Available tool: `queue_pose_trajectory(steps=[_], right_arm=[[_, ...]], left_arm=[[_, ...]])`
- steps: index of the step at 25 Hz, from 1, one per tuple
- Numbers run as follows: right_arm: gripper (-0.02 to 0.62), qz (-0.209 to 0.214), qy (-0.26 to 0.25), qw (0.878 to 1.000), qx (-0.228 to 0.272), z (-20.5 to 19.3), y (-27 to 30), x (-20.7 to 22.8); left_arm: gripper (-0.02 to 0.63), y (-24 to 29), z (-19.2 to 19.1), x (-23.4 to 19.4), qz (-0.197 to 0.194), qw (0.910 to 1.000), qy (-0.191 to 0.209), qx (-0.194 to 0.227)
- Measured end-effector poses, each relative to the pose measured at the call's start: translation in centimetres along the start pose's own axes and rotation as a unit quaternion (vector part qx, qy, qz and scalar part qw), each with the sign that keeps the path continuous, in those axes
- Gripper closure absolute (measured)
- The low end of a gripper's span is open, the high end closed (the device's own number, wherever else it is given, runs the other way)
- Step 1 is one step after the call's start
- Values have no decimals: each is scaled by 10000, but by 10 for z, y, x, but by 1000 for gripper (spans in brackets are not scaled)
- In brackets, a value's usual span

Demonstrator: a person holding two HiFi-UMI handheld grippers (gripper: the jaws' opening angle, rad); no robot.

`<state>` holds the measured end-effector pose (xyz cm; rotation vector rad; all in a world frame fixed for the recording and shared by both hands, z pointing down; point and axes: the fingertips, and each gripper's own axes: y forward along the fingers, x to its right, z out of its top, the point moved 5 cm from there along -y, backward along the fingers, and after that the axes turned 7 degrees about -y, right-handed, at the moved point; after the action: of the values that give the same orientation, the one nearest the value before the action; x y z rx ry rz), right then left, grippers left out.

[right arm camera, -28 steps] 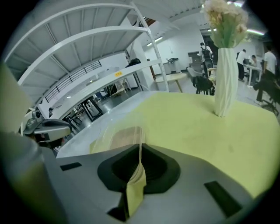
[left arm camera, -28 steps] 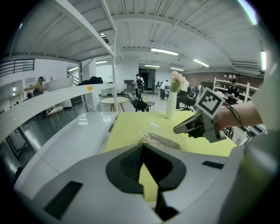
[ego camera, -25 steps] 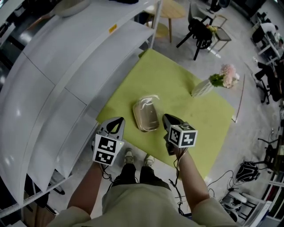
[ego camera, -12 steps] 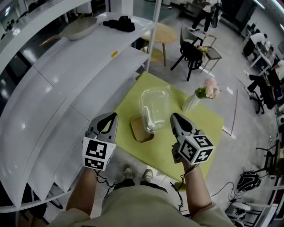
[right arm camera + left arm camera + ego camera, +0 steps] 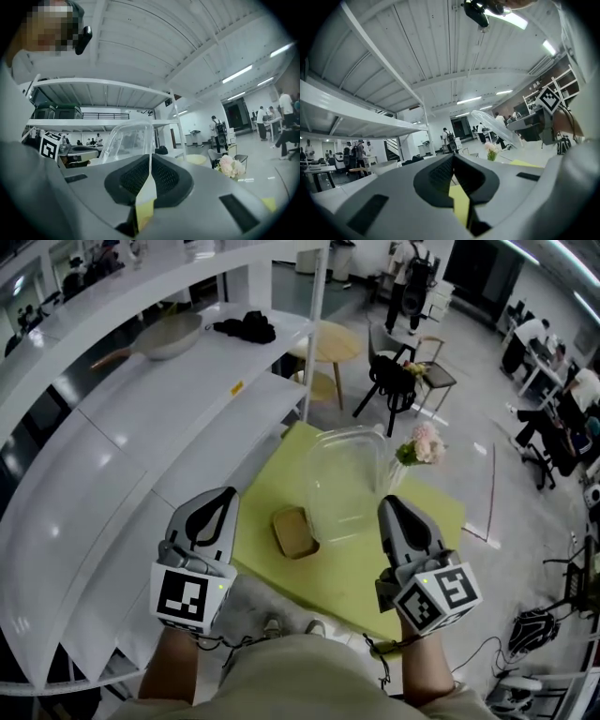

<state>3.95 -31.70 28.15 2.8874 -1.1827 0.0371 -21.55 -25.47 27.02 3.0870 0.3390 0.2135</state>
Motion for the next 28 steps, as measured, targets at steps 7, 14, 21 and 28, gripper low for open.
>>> queue_pose_trajectory(steps=[7, 14, 21, 28], right_arm=[[575, 1, -110, 9994, 330, 17, -28, -13], [575, 166, -254, 9995, 79, 2, -35, -23], [575, 247, -258, 9994, -47, -5, -31, -20], [575, 248, -260, 9993, -109, -9, -26, -14]], left_arm=[[600, -18, 14, 11, -5, 9999, 99, 41], [600, -23, 2, 23, -63, 9999, -53, -132], [600, -20, -7, 27, -57, 9995, -143, -268], [600, -15, -8, 28, -47, 9996, -90, -262]])
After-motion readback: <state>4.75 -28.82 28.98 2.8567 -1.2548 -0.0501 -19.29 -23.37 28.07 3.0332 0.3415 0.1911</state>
